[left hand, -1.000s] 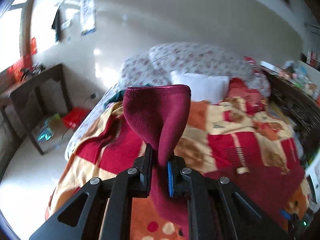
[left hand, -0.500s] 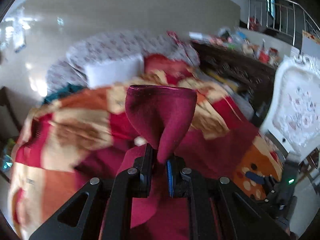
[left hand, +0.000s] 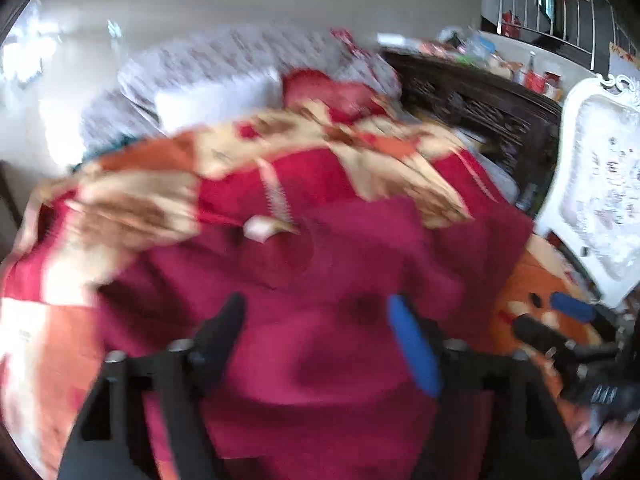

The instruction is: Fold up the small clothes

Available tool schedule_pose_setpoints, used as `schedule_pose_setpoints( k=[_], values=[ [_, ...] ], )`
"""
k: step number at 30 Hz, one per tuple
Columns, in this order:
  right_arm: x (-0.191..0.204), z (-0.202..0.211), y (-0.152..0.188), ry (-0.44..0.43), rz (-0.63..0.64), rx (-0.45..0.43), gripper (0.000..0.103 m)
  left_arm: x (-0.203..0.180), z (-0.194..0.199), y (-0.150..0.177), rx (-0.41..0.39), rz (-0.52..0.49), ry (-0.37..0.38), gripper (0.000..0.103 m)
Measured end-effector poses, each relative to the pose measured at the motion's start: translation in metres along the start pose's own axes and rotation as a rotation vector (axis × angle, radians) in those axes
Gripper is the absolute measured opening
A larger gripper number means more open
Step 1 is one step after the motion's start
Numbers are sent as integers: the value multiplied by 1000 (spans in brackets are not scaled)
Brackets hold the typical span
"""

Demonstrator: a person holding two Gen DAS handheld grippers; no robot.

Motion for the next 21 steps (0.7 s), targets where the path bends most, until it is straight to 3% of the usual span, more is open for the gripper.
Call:
schedule_pose_setpoints(
  k=[2, 5, 10, 12, 14, 18, 19, 20, 21],
  values=[
    [2, -3, -3, 8, 16, -2, 103, 34, 11, -3, -38, 3, -70, 87],
    [8, -14, -13, 3, 44, -6, 103, 84, 11, 5, -18, 12, -165, 87],
    [28, -48, -34, 1, 173, 14, 103, 140, -15, 25, 65, 92, -227, 87],
    [35, -67, -38, 18, 243, 41, 99, 153, -25, 31, 81, 109, -245, 87],
    [39, -82, -38, 40, 288, 70, 83, 160, -37, 35, 99, 102, -261, 87],
    [45, -105, -36, 30, 346, 105, 72, 161, -56, 38, 115, 66, -259, 87],
    [46, -111, -34, 26, 360, 115, 62, 160, -60, 39, 123, 61, -249, 87],
    [46, -116, -31, 11, 363, 130, 40, 159, -65, 42, 142, 54, -238, 87],
    [45, -120, -27, 4, 352, 152, 34, 159, -70, 44, 153, 50, -239, 87]
  ],
)
Point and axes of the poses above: each gripper's, at about its wrist camera, not at the fingertips, and z roughly against the way its jaws point, x to its left, y to its underside, the point moved 7 cm from there along -z, roughly the way its jaws point, and after that the axes turned 7 degrees about -y, right-handed, at the moved point
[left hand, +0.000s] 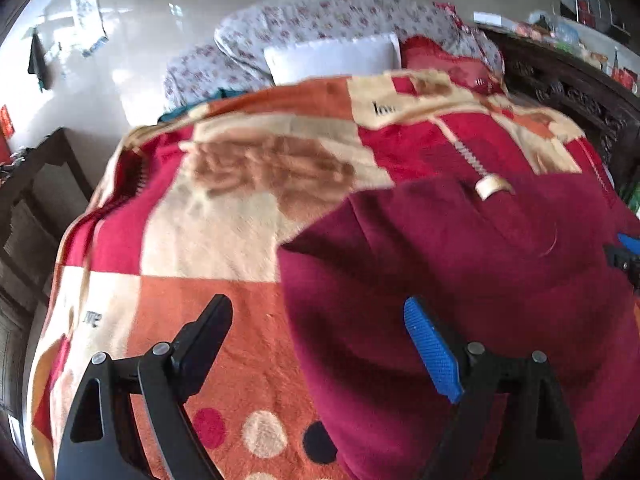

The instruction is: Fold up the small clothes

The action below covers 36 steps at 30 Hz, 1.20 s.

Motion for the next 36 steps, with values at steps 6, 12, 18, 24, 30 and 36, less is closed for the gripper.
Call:
schedule_pose_setpoints(
  k=[6, 12, 18, 24, 30, 36],
  values=[
    [-8, 28, 0, -26, -55, -88, 4, -1, -14, 9, 61, 10, 15, 18],
    [-14, 73, -8, -28, -77, -174, 4, 14, 0, -3, 53, 143, 101, 10],
    [-29, 97, -3, 19, -117, -217, 4, 18, 9, -13, 39, 195, 149, 10],
    [-41, 73, 8, 62, -152, -156, 4, 8, -14, -22, 60, 230, 141, 11],
    [-49, 28, 7, 152, -130, -80, 4, 21, -28, -13, 87, 284, 101, 32],
    [-44, 62, 12, 80, -200, -121, 28, 45, 14, 2, 32, 253, 77, 52]
  ],
)
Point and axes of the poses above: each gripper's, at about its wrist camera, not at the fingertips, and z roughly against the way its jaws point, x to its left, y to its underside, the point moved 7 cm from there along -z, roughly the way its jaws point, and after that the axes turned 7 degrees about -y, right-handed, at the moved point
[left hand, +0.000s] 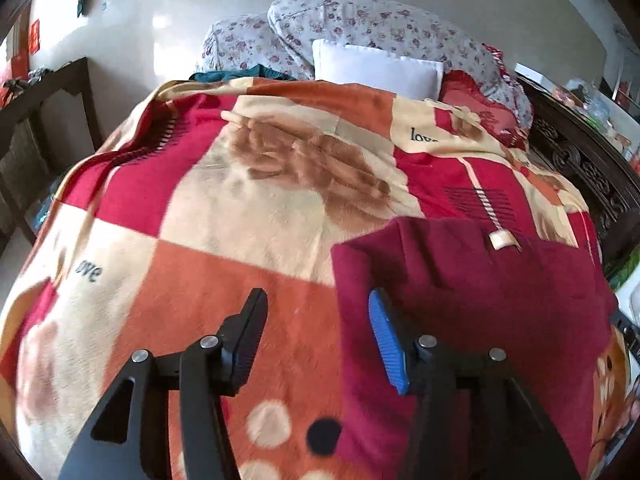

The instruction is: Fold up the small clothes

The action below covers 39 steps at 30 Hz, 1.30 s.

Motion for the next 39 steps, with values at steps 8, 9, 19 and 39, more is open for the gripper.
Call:
schedule_pose_setpoints(
  k=[8, 9, 19, 39],
  values=[
    [36, 14, 12, -35, 107, 9, 59, -29, 13, 17, 4, -54, 28, 67],
    [37, 10, 13, -37, 108, 23, 52, -36, 8, 19, 7, -84, 10, 67],
    [17, -40, 38, -42, 37, 150, 34, -32, -57, 18, 59, -58, -106, 72],
    [156, 9, 82, -351, 185, 183, 59, -20, 55, 178, 174, -151, 24, 72]
  ],
)
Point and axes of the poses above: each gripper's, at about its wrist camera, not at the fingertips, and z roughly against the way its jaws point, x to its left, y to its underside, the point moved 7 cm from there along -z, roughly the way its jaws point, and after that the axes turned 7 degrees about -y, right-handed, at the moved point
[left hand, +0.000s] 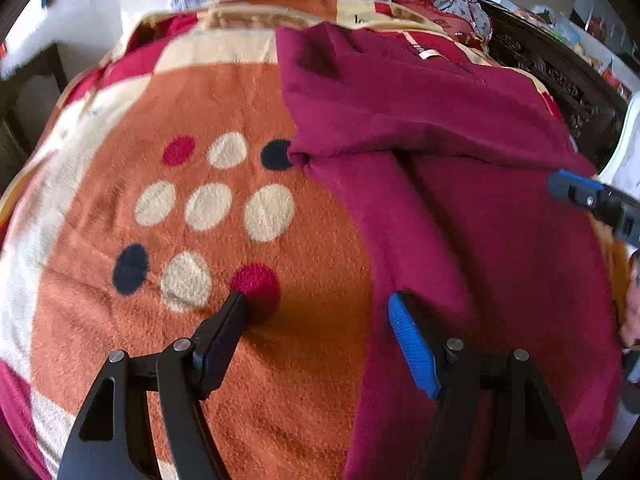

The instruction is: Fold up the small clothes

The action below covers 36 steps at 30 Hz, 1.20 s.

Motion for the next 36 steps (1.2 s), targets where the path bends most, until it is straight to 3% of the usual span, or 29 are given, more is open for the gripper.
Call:
schedule_pose_setpoints(
  k=[3, 4, 5, 12, 18, 19, 21, 22, 23, 28, 30, 31, 33, 36],
  values=[
    [6, 0, 4, -19, -20, 0, 59, -11, 2, 2, -3, 3, 29, 41],
    [11, -1, 5, -35, -17, 3, 59, -15, 5, 1, -9, 1, 40, 13],
    [17, -1, 6, -46, -9, 8, 59, -19, 7, 2, -7, -3, 52, 0],
    [53, -10, 3, -96, 50, 17, 59, 0, 20, 28, 7, 20, 30, 0],
    [80, -32, 0, -160, 62, 49, 59, 9, 30, 28, -8, 52, 47, 1],
    [84, -34, 1, -163, 71, 55, 59, 6, 30, 26, -6, 55, 64, 6],
    [87, -37, 2, -151, 81, 60, 59, 1, 29, 24, -5, 60, 85, 28],
    [87, -37, 2, -149, 81, 60, 59, -3, 26, 21, -12, 67, 88, 52],
    [85, -36, 3, -149, 75, 62, 59, -6, 25, 19, -22, 72, 98, 65],
    [72, -29, 4, -144, 30, 57, 60, -24, 5, 11, 5, 29, 66, 65],
    [68, -27, 3, -143, 19, 53, 61, -31, 4, 7, -6, 4, 69, 45],
    [66, -26, 3, -143, 12, 50, 61, -35, 5, 5, 3, 0, 108, 11],
    [65, -25, 3, -145, 3, 48, 61, -36, 5, 4, 27, 26, 150, 10],
    [66, -24, 3, -147, 9, 46, 61, -27, 18, 8, -5, 17, 118, 9]
  ],
)
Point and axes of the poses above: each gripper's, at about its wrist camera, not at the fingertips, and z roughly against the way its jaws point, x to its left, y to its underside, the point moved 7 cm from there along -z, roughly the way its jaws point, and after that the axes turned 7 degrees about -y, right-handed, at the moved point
